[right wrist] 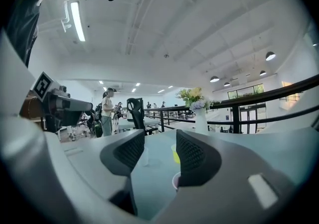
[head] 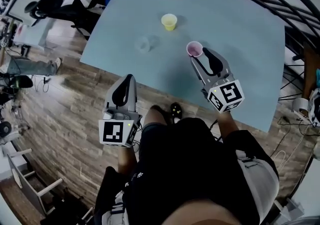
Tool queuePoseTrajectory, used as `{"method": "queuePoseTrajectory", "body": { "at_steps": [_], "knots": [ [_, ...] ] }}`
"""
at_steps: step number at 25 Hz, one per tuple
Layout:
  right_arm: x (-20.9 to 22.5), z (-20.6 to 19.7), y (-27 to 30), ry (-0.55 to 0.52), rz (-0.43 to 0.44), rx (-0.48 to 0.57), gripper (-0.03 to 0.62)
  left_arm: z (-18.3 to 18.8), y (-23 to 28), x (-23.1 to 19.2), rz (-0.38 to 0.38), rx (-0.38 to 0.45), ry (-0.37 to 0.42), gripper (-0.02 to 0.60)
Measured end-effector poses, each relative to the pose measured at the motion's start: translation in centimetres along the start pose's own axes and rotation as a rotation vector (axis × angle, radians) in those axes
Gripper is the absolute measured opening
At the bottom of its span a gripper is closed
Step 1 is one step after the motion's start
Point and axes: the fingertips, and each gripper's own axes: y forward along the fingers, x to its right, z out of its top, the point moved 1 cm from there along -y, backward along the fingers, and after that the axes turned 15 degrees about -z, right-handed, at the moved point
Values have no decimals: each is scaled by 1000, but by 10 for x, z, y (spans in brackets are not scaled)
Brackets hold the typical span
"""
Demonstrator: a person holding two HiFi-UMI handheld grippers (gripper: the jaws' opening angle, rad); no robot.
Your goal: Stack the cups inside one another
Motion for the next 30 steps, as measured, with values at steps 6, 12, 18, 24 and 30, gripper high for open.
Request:
{"method": "queuePoseTrajectory", "body": {
  "at_steps": [6, 12, 18, 24, 30],
  "knots": [
    [10, -24, 18, -10, -64, -46, 224, -6, -2, -17, 8, -16, 2, -15],
    [19, -45, 36, -51, -139, -93, 253, -8, 2, -34, -9, -28, 1, -15],
    [34, -64, 51, -61, -190, -141, 294, -9, 11, -47, -19, -35, 11, -15],
    [39, -89, 67, -66, -212, -201, 332, -8, 18, -58, -27, -40, 25, -15],
    [50, -111, 73, -75, -257, -259, 360, -9, 20, -65, -20, -51, 16, -15]
  ]
}}
